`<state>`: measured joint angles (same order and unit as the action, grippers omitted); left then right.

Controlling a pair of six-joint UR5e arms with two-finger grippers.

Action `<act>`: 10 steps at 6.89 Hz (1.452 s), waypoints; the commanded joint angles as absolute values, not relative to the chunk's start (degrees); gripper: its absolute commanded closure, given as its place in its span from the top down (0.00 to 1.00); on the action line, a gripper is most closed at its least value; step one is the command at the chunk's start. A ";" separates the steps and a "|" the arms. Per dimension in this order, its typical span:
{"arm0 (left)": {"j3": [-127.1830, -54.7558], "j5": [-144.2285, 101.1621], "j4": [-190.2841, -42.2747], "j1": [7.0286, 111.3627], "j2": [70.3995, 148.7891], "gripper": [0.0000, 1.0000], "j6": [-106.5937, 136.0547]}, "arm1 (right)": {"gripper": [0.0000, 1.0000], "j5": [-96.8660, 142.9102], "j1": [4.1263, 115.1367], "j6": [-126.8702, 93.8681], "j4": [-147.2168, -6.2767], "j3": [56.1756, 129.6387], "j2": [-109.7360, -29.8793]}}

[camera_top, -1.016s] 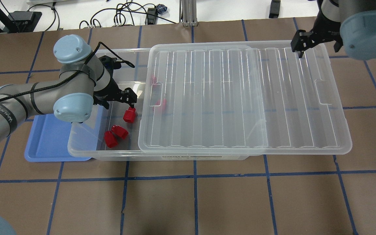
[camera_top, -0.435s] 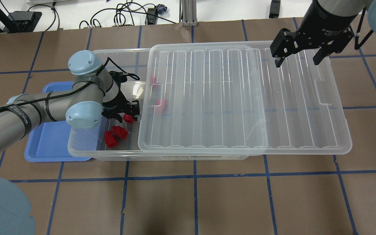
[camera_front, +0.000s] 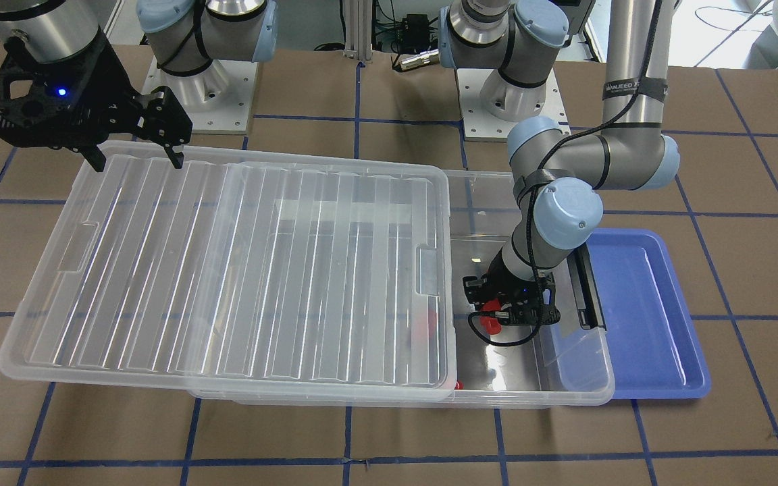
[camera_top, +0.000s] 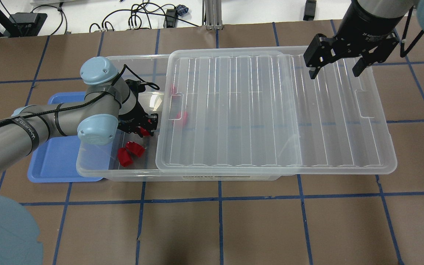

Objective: Place red block in blue tray from box

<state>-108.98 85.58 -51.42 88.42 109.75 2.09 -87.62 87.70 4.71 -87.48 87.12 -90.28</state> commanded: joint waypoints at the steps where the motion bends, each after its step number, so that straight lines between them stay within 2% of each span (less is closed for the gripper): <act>1: -100.86 85.69 -62.16 88.59 105.92 0.01 3.77 | 1.00 -87.89 87.71 4.75 -87.45 87.19 -90.35; 5: -86.60 86.48 -83.10 86.15 102.14 0.01 -2.85 | 1.00 -87.98 87.71 4.75 -87.45 87.19 -90.26; 8: -90.06 86.14 -84.47 72.29 101.86 0.00 -24.01 | 1.00 -88.50 87.71 4.92 -87.36 87.10 -90.35; 9: -93.83 85.87 -82.11 67.63 102.82 0.00 -28.61 | 1.00 -88.59 87.71 4.92 -87.19 87.10 -90.44; 10: -98.13 85.96 -73.56 64.11 103.62 0.00 -32.57 | 1.00 -88.59 87.71 4.92 -87.27 87.19 -90.35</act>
<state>-93.36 86.01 -80.86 68.97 102.65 -26.93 -88.51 87.72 4.92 -87.28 87.13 -90.36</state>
